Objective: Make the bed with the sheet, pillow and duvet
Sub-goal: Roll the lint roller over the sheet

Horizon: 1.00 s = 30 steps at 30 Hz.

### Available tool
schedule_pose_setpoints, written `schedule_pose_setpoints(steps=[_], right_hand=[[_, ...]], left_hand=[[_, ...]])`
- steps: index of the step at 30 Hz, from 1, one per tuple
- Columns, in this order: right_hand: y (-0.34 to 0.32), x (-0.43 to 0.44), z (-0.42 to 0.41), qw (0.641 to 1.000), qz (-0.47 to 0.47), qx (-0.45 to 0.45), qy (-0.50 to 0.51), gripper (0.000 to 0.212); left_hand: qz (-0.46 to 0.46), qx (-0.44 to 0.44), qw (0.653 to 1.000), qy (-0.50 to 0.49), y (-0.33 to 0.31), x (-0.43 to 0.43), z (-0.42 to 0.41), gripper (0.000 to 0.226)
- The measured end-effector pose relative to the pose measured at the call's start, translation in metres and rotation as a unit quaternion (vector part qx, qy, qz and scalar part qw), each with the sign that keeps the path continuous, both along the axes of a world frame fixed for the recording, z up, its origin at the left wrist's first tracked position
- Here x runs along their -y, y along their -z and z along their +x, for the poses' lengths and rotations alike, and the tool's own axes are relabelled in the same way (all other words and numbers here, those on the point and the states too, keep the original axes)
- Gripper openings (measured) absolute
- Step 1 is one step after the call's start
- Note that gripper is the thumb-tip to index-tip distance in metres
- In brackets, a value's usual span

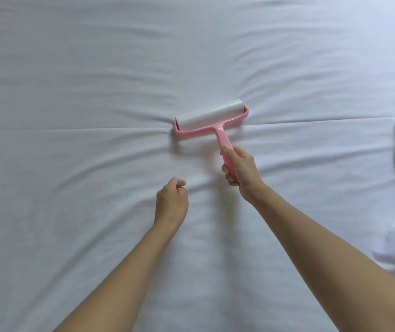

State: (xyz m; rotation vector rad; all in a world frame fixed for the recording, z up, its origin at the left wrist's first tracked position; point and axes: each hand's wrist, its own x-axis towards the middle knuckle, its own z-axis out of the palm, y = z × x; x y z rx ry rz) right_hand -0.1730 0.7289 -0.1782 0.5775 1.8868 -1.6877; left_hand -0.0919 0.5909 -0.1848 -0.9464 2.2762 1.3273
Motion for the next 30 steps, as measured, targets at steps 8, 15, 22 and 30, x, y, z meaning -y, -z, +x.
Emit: schedule_pose_setpoints(steps=[8, 15, 22, 30], right_hand=[[-0.013, -0.047, 0.101, 0.999, 0.013, 0.047, 0.016, 0.022], [-0.021, -0.076, 0.168, 0.997, 0.020, 0.070, 0.033, 0.022], [-0.027, -0.101, 0.222, 0.993, 0.048, 0.094, 0.044, 0.029], [-0.042, -0.113, 0.249, 0.986, 0.052, 0.096, 0.128, 0.036]], left_hand=[[0.020, 0.073, 0.996, 0.047, -0.013, -0.037, 0.085, 0.031], [-0.008, 0.126, 0.982, 0.139, -0.020, -0.050, 0.134, 0.039], [-0.015, 0.157, 0.963, 0.218, -0.027, -0.064, 0.159, 0.042], [-0.016, 0.197, 0.948, 0.248, -0.037, -0.071, 0.159, 0.044]])
